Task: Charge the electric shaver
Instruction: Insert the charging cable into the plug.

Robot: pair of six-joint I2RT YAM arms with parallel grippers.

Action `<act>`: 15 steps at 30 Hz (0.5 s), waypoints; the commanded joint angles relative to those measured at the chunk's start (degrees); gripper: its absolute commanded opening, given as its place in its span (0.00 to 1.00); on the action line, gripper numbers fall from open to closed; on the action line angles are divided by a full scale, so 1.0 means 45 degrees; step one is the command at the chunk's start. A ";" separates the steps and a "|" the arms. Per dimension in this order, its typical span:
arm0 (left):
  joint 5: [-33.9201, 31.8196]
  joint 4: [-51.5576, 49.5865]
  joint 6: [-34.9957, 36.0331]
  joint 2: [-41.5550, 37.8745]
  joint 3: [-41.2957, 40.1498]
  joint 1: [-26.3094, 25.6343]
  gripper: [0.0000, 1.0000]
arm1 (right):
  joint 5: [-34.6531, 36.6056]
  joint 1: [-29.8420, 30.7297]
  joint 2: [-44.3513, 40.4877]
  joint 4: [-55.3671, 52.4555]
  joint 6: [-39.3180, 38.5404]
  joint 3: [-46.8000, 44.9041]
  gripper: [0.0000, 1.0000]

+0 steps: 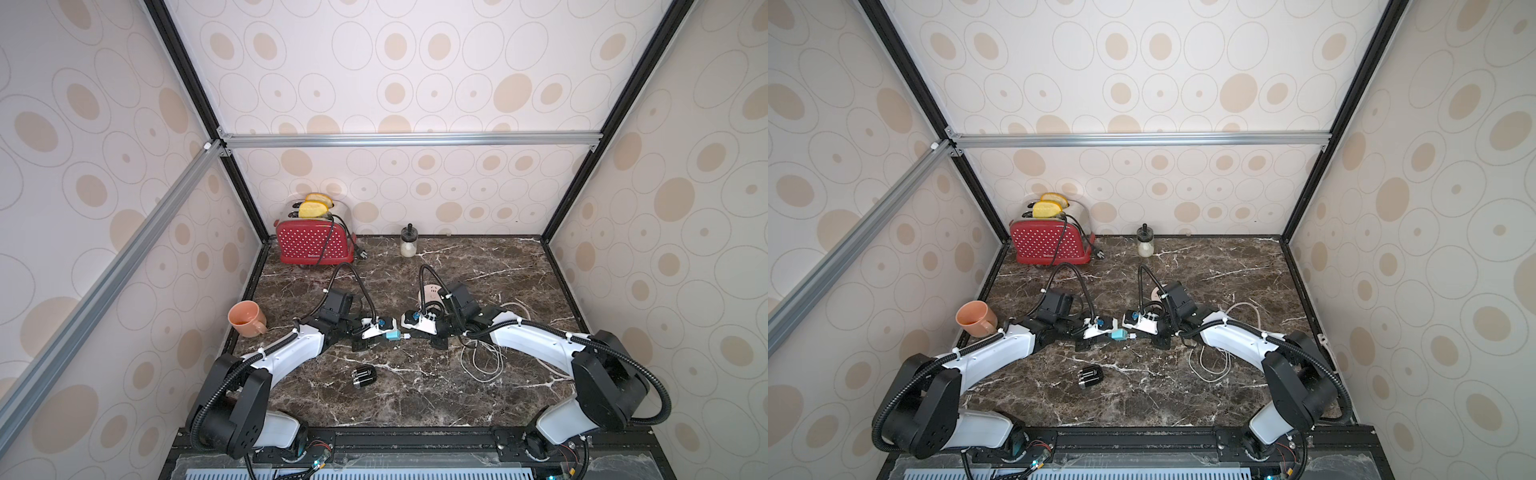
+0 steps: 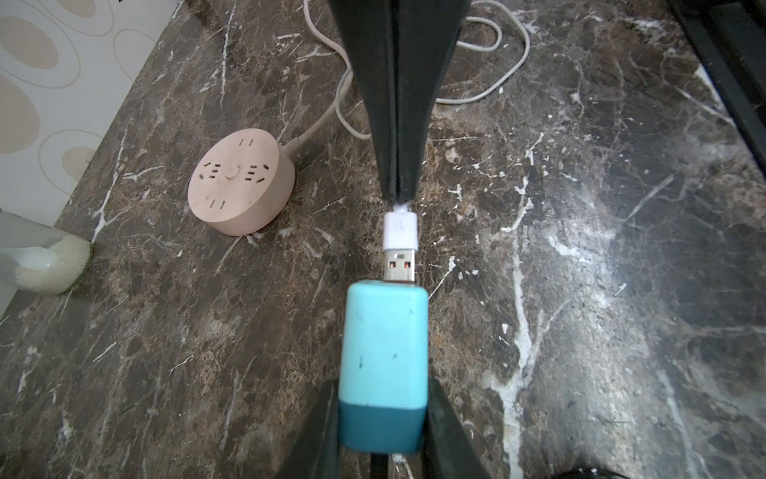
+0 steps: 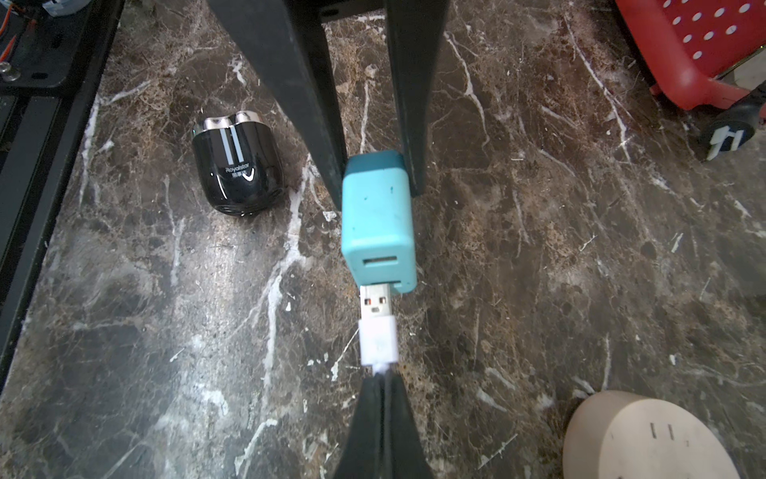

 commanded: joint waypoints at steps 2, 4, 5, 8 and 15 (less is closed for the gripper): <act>0.0545 0.0055 0.0063 -0.0182 0.0005 0.0005 0.00 | -0.0106 0.0185 0.0101 0.0622 -0.0108 0.0081 0.00; 0.0565 0.0009 0.0100 -0.0182 -0.0017 0.0019 0.00 | -0.0087 0.0188 0.0085 0.0718 -0.0135 0.0110 0.00; 0.0567 -0.0008 0.0108 -0.0182 -0.0008 0.0015 0.00 | -0.0092 0.0194 0.0062 0.0732 -0.0129 0.0115 0.00; 0.0545 -0.0030 0.0101 -0.0144 0.0027 0.0010 0.00 | -0.0244 0.0185 0.0024 0.0771 -0.0130 0.0124 0.00; 0.0525 0.0247 0.0001 -0.0065 0.0024 0.0009 0.00 | -0.0515 0.0282 0.0081 0.0584 -0.0143 0.0037 0.00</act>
